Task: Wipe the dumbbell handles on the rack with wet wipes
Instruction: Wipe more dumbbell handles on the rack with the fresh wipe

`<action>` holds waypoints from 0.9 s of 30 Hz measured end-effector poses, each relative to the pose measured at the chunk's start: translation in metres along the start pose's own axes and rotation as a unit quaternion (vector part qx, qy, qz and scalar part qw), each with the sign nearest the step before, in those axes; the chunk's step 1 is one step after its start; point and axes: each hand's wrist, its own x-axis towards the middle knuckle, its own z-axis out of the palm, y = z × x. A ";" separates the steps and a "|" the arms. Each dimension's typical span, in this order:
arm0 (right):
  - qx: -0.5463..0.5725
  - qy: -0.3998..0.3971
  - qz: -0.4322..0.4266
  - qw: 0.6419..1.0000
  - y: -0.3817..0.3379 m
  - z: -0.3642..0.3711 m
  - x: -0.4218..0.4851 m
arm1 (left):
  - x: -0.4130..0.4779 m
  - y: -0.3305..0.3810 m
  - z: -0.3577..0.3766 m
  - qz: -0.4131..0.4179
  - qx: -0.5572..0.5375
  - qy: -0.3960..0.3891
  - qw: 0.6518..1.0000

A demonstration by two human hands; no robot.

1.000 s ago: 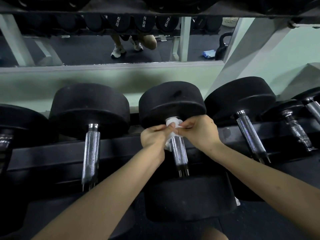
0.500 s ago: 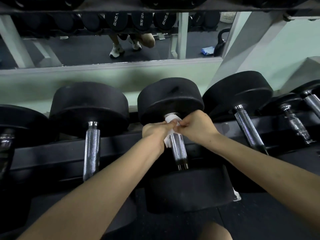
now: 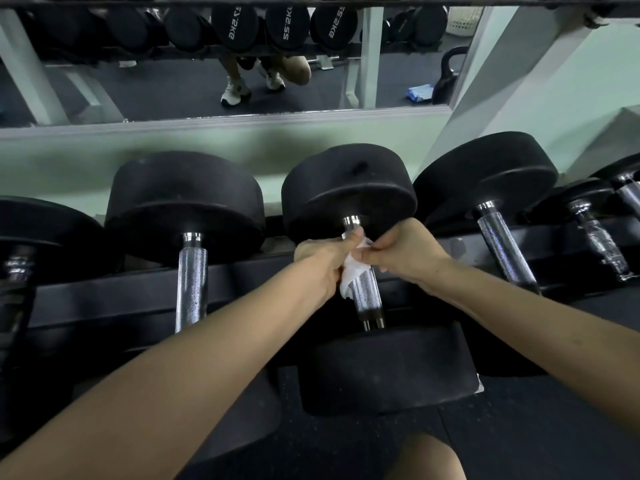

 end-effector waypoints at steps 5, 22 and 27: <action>-0.009 -0.026 0.023 0.999 0.012 0.005 -0.017 | -0.008 -0.017 -0.009 0.000 0.023 -0.015 1.000; -0.220 -0.188 0.092 0.953 -0.008 -0.010 -0.037 | -0.029 -0.019 -0.019 -0.086 0.261 -0.096 0.956; -0.110 -0.115 0.062 0.985 0.001 -0.007 -0.034 | -0.021 -0.019 -0.029 0.000 0.111 -0.070 0.991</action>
